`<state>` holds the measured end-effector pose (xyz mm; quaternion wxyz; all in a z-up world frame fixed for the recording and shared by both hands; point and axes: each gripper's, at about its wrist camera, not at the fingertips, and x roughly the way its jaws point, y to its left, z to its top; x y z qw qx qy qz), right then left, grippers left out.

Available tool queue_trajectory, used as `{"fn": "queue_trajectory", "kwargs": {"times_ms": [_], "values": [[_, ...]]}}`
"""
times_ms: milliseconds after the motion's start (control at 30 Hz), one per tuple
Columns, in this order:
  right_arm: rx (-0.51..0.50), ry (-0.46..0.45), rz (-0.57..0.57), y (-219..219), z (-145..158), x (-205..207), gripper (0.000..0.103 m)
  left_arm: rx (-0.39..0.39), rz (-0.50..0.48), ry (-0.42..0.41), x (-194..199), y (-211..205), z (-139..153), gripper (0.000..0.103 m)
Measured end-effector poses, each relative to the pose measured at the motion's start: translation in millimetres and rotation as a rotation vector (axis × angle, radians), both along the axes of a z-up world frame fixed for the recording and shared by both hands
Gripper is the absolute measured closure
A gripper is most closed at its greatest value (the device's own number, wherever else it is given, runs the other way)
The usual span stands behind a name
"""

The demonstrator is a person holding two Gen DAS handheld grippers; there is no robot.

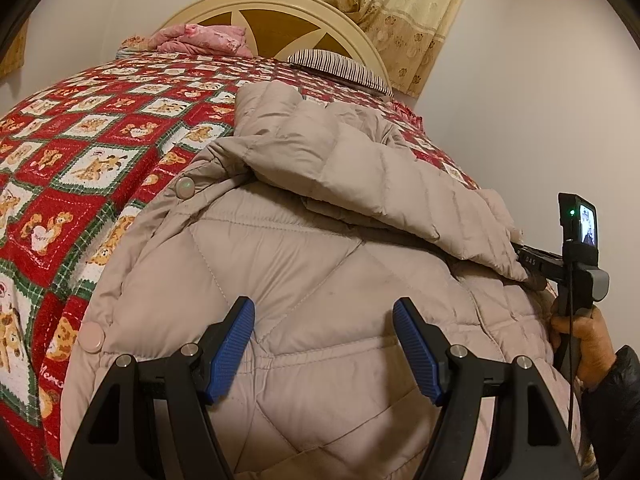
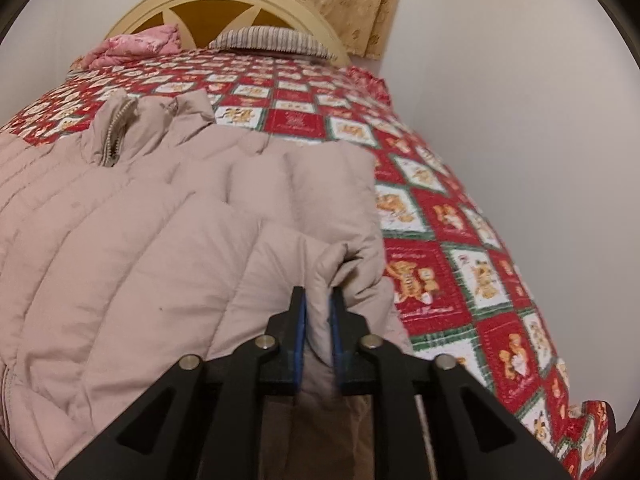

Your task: Fold large clothes

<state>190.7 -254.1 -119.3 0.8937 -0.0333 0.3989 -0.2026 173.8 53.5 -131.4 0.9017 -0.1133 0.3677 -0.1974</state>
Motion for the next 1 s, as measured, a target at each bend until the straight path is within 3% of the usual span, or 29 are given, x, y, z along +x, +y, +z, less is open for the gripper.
{"fn": "queue_trajectory", "kwargs": {"times_ms": [67,200,267,367,433,467,633,733,900,1000], "values": [[0.038,-0.016,0.009,-4.2,2.8,-4.7,0.083,0.001,0.000,0.000,0.6,0.4,0.1,0.031],[0.118,-0.177,-0.031,-17.5,28.3,-41.5,0.055,0.006,0.001,0.003,1.2,-0.8,-0.2,0.031],[0.104,-0.231,-0.056,-19.6,39.9,-59.2,0.053,0.012,0.001,0.004,1.2,-2.2,-0.2,0.031],[0.118,-0.267,-0.043,-17.4,53.1,-75.1,0.056,0.017,0.001,0.003,1.2,-2.7,-0.3,0.030],[0.157,-0.275,-0.004,-10.3,59.0,-80.4,0.078,0.019,0.002,0.003,1.0,-2.8,-0.1,0.030],[0.166,-0.270,0.018,-5.3,60.7,-78.5,0.080,0.020,0.002,0.003,0.8,-2.9,-0.1,0.030],[0.245,-0.215,0.113,21.9,50.2,-62.3,0.080,0.027,0.010,0.001,0.0,-3.2,1.5,0.030],[0.241,-0.152,0.122,28.7,29.6,-48.8,0.080,0.081,0.037,-0.005,-1.0,-5.3,12.6,0.030],[0.292,-0.089,0.109,20.3,1.2,-43.2,0.080,0.061,0.079,-0.097,18.8,1.5,62.1,0.030],[0.279,-0.083,0.109,22.5,-2.0,-42.7,0.080,0.122,0.113,-0.148,52.4,-9.7,89.6,0.030]]}}
